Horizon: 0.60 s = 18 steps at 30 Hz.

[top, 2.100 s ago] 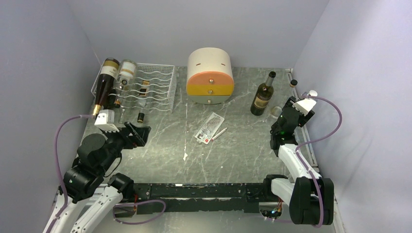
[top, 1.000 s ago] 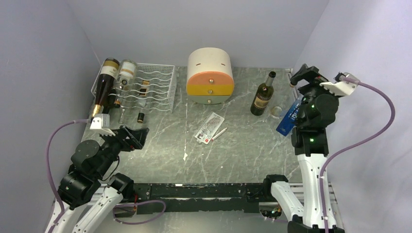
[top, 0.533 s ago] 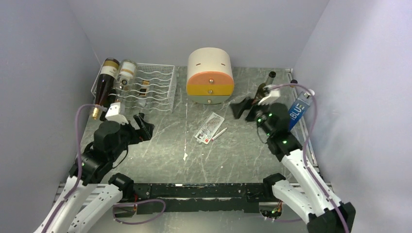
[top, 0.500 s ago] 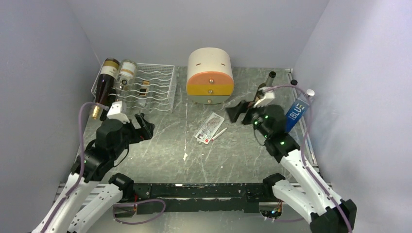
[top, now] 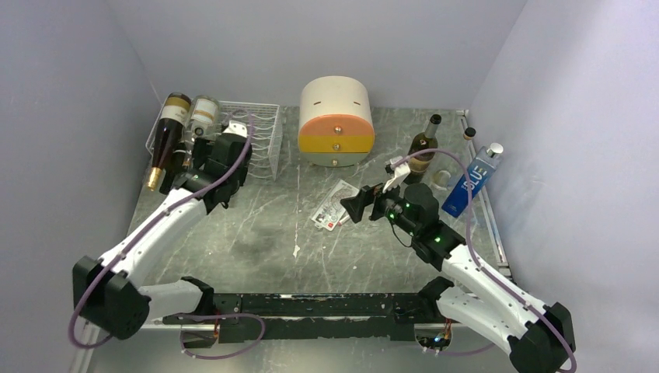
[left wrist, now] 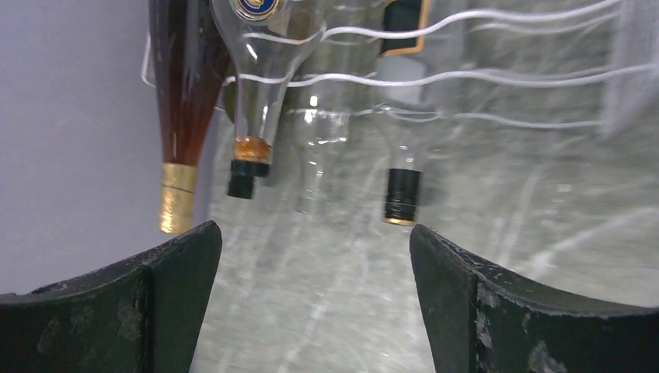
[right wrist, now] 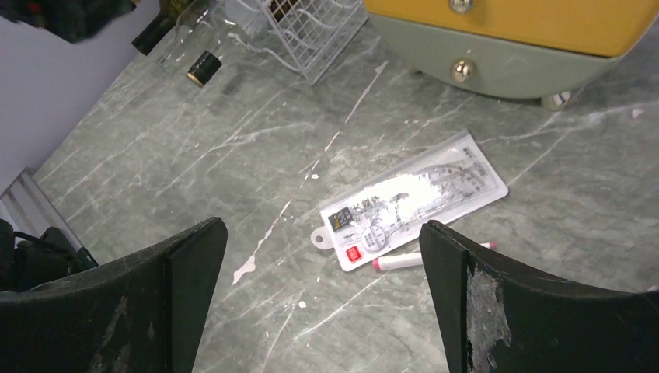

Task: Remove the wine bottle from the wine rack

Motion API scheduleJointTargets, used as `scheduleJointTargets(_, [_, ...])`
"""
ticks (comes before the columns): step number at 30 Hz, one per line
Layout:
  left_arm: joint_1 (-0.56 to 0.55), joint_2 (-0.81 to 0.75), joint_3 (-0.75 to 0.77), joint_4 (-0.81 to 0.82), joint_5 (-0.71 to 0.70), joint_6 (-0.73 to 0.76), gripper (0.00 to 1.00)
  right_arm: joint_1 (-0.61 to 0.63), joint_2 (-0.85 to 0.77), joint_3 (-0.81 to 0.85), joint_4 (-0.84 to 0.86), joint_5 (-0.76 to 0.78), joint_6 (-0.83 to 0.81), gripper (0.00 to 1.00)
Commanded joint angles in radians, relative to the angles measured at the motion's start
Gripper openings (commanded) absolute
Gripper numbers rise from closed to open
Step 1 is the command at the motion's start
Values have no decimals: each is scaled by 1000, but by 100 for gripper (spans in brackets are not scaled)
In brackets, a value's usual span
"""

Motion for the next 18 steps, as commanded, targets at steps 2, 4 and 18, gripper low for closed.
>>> scheduleJointTargets(2, [113,74,-60,324,-58,390,94,7,-53,-26,43,4,-60,100])
scheduleJointTargets(4, [194,109,-39,339,23,392,94,7,-55,-34,44,-5,-58,100])
scheduleJointTargets(18, [347,328,-37,526,161,430,92,7,-63,-66,60,-13,-58,100])
